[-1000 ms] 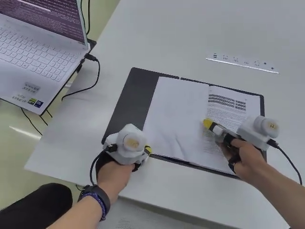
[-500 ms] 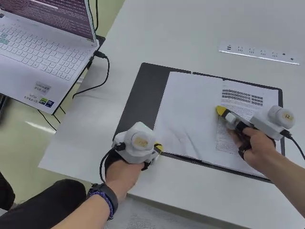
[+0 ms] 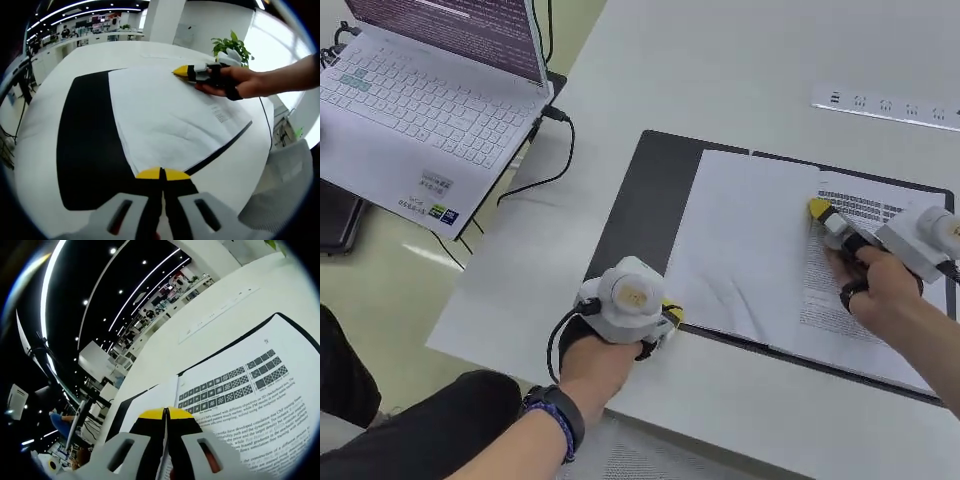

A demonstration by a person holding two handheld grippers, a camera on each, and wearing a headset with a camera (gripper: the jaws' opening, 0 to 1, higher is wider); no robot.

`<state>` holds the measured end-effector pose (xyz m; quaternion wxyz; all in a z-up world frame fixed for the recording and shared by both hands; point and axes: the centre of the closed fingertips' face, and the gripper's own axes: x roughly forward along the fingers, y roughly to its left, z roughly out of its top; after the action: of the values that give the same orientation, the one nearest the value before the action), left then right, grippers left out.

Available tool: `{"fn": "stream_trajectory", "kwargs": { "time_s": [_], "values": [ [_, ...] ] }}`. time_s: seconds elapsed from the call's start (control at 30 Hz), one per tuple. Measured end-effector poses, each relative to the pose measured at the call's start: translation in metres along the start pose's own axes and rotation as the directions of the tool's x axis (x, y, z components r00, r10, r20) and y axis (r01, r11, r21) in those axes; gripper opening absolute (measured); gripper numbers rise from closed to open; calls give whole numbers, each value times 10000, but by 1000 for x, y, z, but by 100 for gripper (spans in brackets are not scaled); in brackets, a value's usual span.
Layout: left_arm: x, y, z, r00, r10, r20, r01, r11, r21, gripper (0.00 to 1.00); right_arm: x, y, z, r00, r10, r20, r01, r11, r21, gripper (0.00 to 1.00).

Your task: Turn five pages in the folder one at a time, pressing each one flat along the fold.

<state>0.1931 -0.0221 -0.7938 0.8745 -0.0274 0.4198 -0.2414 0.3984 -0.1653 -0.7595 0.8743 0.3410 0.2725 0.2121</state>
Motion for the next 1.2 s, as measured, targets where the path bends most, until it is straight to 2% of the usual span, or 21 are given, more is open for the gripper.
{"fn": "stream_trajectory", "kwargs": {
  "time_s": [0.2,0.27,0.43,0.53,0.57,0.67,0.77,0.9,1.07,1.2],
  "values": [
    [-1,-1,-1,10000,-36,-24,36,10000,51,0,5,2,6,9996,7,296,-13,9998,214,0],
    [-1,-1,-1,10000,-27,-17,27,10000,37,0,11,-5,10,9993,-7,386,-4,9996,278,0],
    [-1,-1,-1,10000,-11,-8,11,9999,-129,0,18,-6,15,9985,-49,544,30,9994,349,0],
    [-1,-1,-1,10000,21,-21,-21,9999,-108,0,24,-8,21,9967,-126,805,60,9966,824,0],
    [-1,-1,-1,10000,22,-27,-23,9999,-110,0,27,-13,24,9959,-197,879,106,9946,1029,0],
    [-1,-1,-1,10000,14,-55,-15,10000,-77,0,34,-17,28,9947,-281,987,177,9944,1045,0],
    [-2,-1,-1,9999,9,-100,-9,10000,23,0,43,-25,32,9941,-367,1017,246,9927,1178,0],
    [-1,-2,-1,9999,-4,-133,5,9999,101,0,54,-32,35,9951,-464,871,378,9945,975,0],
    [-1,-2,-1,9999,-2,-140,3,9999,125,0,56,-35,33,9967,-355,729,302,9969,721,0],
    [-2,-3,-1,9999,22,-143,-19,9998,194,0,49,-30,25,9986,-202,489,188,9994,299,0]
  ]
}}
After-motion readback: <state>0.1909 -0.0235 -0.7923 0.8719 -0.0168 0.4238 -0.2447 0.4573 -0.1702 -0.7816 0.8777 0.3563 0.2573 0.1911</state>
